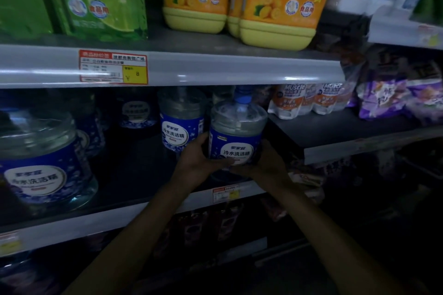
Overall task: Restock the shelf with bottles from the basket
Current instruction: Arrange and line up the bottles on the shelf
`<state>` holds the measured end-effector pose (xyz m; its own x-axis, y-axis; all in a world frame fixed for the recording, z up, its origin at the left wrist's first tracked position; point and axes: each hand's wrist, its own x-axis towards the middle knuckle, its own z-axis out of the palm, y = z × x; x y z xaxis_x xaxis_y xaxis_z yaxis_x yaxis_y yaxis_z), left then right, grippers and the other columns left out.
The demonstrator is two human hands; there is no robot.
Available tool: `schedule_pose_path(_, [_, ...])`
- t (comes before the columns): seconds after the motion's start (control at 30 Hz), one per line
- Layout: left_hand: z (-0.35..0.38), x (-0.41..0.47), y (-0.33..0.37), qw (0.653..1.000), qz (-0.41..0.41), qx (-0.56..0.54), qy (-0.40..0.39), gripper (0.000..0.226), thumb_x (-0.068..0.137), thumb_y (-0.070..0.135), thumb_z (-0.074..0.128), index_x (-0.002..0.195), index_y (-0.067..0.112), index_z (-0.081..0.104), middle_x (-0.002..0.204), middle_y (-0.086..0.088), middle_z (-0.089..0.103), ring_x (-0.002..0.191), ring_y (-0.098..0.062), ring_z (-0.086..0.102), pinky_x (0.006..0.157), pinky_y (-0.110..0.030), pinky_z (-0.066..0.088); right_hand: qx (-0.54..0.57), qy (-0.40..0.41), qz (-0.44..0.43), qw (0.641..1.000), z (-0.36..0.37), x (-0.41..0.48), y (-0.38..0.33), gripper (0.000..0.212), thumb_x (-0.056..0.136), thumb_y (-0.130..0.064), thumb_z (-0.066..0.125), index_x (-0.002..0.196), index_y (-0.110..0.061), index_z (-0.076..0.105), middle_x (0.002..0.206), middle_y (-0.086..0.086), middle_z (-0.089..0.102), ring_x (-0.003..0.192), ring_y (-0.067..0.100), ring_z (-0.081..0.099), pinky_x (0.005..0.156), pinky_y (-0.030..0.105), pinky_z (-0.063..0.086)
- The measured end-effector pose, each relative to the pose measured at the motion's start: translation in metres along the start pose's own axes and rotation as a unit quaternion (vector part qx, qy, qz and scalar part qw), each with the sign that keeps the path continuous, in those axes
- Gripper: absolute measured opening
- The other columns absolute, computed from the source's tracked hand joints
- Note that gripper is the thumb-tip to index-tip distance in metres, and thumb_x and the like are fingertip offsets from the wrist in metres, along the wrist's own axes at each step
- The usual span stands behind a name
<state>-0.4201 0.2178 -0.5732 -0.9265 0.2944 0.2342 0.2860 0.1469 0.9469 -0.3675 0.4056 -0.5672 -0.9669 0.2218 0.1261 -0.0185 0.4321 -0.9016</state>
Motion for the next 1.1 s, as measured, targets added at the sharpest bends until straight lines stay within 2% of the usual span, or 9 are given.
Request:
schedule_pose_path(0.17, [-0.003,-0.017,0.002,0.999,0.028,0.028,0.021,0.08,0.07,0.022,0.096,0.14,0.018,0.057,0.135,0.008,0.067,0.12,-0.003,0.064,0.103,-0.038,0.057,0.026,0.013,-0.025,0.999,0.004,-0.009,-0.003,0.099,0.045,-0.04,0.097,0.133,-0.023,0.055,0.119,-0.014,0.067,0.106,0.002,0.066,0.085,0.022,0.058])
schedule_pose_path(0.27, [-0.012,-0.035,0.006,0.998,0.033,0.046,0.039,0.083,0.069,0.026,0.096,0.14,0.022,0.053,0.137,0.007,0.064,0.123,-0.005,0.061,0.103,-0.032,0.056,0.014,0.02,-0.046,0.999,0.015,-0.022,-0.006,0.1,0.041,-0.052,0.093,0.131,-0.03,0.053,0.114,-0.025,0.063,0.1,-0.015,0.062,0.084,0.013,0.054])
schedule_pose_path(0.4, [-0.037,-0.065,0.01,0.99,0.047,0.112,0.073,0.076,0.069,0.034,0.096,0.131,0.021,0.055,0.121,0.014,0.064,0.107,0.003,0.059,0.083,-0.003,0.047,-0.023,0.042,-0.089,0.995,0.037,-0.034,-0.006,0.054,0.054,-0.034,0.099,0.099,-0.028,0.07,0.089,-0.029,0.07,0.088,-0.014,0.066,0.077,0.017,0.057])
schedule_pose_path(0.47, [-0.054,-0.081,0.011,0.987,0.049,0.119,0.098,0.071,0.068,0.034,0.097,0.125,0.025,0.057,0.117,0.015,0.066,0.104,0.002,0.06,0.079,-0.002,0.045,-0.016,0.043,-0.112,0.993,0.052,-0.036,-0.01,0.042,0.062,-0.019,0.097,0.089,-0.031,0.068,0.083,-0.03,0.068,0.088,-0.006,0.069,0.074,0.015,0.053])
schedule_pose_path(0.53, [-0.07,-0.093,0.009,0.983,0.05,0.117,0.129,0.063,0.07,0.031,0.097,0.118,0.031,0.056,0.114,0.013,0.069,0.103,-0.001,0.064,0.082,-0.01,0.052,-0.009,0.034,-0.132,0.991,0.069,-0.037,-0.018,0.046,0.061,-0.028,0.096,0.097,-0.024,0.067,0.092,-0.024,0.066,0.093,0.006,0.069,0.075,0.007,0.048])
schedule_pose_path(0.63, [-0.093,-0.109,0.004,0.977,0.049,0.115,0.173,0.058,0.075,0.024,0.093,0.116,0.038,0.054,0.112,0.018,0.07,0.105,-0.001,0.067,0.087,-0.028,0.059,-0.017,0.005,-0.17,0.985,0.093,-0.038,-0.037,0.067,0.059,-0.048,0.09,0.115,-0.022,0.064,0.105,-0.02,0.064,0.101,-0.002,0.061,0.081,-0.001,0.042])
schedule_pose_path(0.73, [-0.11,-0.122,0.002,0.969,0.052,0.128,0.203,0.06,0.081,0.018,0.088,0.124,0.04,0.052,0.116,0.028,0.064,0.109,0.008,0.063,0.09,-0.02,0.055,0.0,-0.016,-0.174,0.985,0.116,-0.035,-0.046,0.066,0.064,-0.038,0.092,0.121,-0.021,0.064,0.108,-0.026,0.066,0.1,-0.009,0.063,0.084,0.012,0.051])
schedule_pose_path(0.9, [-0.126,-0.125,-0.003,0.964,0.042,0.124,0.23,0.064,0.083,0.012,0.086,0.139,0.02,0.056,0.128,0.014,0.067,0.116,0.005,0.062,0.095,-0.015,0.052,0.017,-0.031,-0.169,0.985,0.152,-0.027,-0.054,0.066,0.064,-0.035,0.094,0.118,-0.01,0.067,0.102,-0.024,0.066,0.096,-0.015,0.062,0.081,0.006,0.048])
schedule_pose_path(1.1, [-0.135,-0.111,-0.004,0.962,0.028,0.132,0.238,0.072,0.081,0.005,0.086,0.142,0.021,0.052,0.131,0.013,0.064,0.117,0.003,0.058,0.093,-0.003,0.045,0.02,-0.048,-0.162,0.985,0.169,-0.013,-0.063,0.073,0.06,-0.049,0.092,0.117,-0.01,0.067,0.102,-0.011,0.074,0.099,0.004,0.07,0.083,0.027,0.059])
